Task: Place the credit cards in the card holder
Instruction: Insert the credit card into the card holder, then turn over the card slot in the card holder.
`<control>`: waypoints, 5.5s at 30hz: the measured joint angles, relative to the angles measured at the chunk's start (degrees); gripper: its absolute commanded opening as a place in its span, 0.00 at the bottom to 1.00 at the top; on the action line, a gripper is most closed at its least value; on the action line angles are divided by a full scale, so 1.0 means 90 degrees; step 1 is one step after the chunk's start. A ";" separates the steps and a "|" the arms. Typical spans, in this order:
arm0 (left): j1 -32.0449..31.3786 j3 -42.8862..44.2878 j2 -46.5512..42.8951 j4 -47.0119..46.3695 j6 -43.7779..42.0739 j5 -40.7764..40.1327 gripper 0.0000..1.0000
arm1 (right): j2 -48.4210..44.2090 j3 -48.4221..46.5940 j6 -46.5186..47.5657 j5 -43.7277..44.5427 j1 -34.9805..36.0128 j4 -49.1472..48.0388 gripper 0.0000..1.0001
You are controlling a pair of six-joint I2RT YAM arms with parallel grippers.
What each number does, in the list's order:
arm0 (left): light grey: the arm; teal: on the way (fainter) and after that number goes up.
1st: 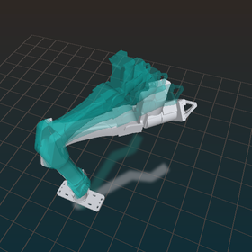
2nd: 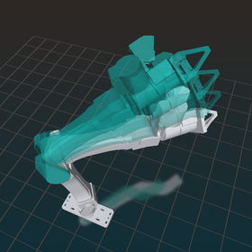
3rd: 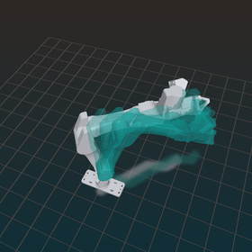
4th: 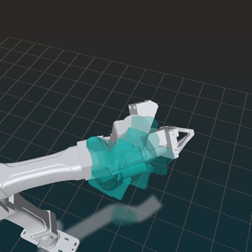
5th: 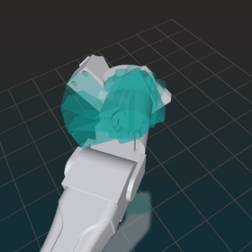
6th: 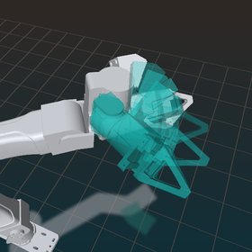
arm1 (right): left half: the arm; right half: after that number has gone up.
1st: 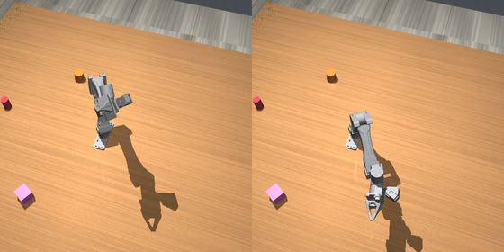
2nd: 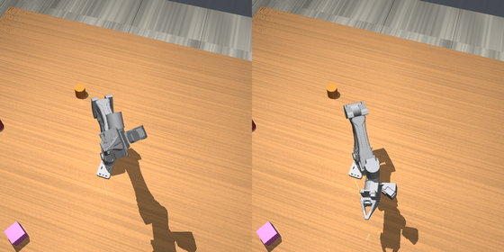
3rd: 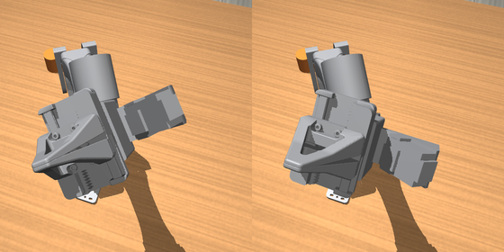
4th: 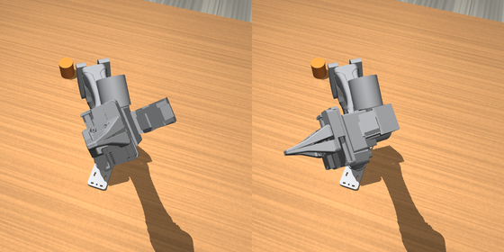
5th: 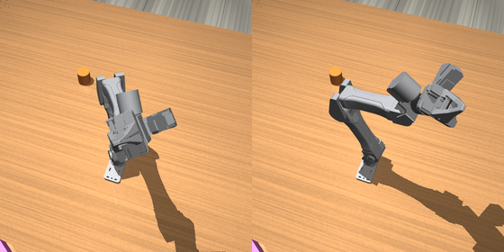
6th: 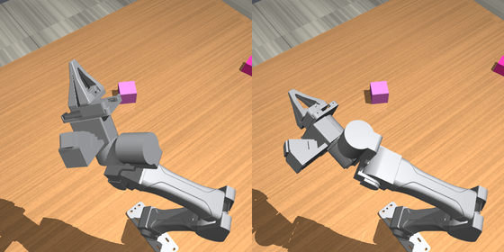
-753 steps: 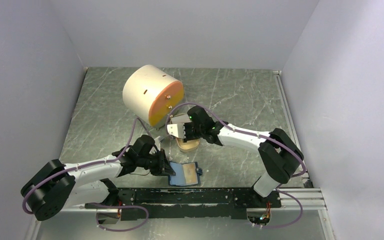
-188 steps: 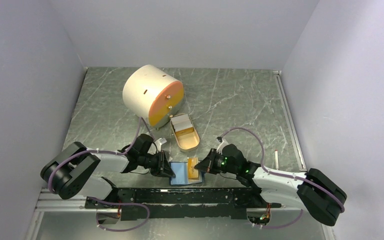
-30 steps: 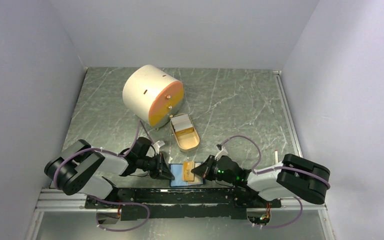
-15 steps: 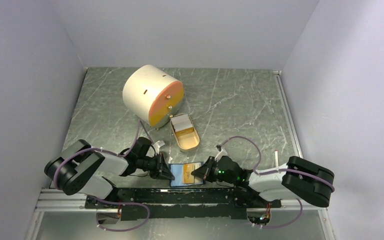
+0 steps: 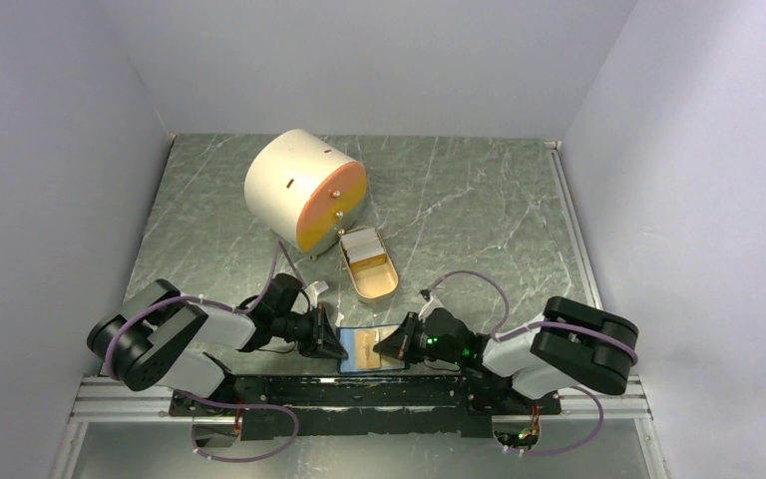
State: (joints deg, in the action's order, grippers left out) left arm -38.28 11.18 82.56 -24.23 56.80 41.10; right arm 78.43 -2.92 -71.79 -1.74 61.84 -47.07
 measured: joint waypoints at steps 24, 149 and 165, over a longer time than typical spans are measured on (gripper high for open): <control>-0.0100 0.0049 -0.0294 0.0024 0.0170 0.0005 0.18 | -0.0731 -0.0821 0.0403 0.0134 0.0063 0.2237 0.31; -0.0653 0.1906 -0.0962 0.2788 -0.0403 -0.1005 0.09 | -0.1564 -0.1783 0.1768 0.1632 0.0488 0.5166 0.22; -0.0653 0.1622 -0.0447 0.1763 -0.0134 -0.0539 0.09 | -0.1870 -0.1664 0.1695 0.1785 0.0549 0.5248 0.35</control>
State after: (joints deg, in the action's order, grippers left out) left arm -44.16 25.78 78.54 -8.36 55.59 36.25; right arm 61.60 -17.89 -56.53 14.33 66.78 0.16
